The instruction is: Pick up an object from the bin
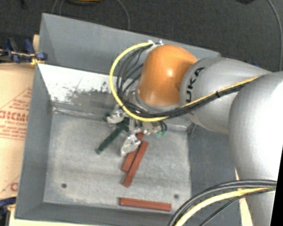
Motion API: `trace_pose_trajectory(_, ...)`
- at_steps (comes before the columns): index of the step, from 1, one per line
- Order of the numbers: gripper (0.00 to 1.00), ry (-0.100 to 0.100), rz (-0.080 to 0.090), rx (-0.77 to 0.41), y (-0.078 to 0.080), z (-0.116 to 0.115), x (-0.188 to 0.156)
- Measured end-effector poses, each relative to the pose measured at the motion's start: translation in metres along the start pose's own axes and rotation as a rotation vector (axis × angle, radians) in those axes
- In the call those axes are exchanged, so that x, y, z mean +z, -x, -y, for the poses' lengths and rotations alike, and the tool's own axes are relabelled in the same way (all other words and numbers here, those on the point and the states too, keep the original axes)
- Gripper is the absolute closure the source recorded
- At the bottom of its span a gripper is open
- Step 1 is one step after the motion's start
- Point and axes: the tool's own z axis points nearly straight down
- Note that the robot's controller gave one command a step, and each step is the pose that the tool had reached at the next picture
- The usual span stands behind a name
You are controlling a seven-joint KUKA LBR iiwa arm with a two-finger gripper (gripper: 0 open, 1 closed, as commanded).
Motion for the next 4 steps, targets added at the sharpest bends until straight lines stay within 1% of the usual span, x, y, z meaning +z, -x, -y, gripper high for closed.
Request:
trace_pose_trajectory(1, 1.0, -0.008, 0.035, 0.004, 0.007, 0.001, -0.004)
trace_pose_trajectory(3, 1.0, -0.007, 0.034, 0.003, 0.006, 0.001, -0.005)
trace_pose_trajectory(4, 1.0, -0.014, 0.022, -0.116, -0.015, 0.024, -0.038)
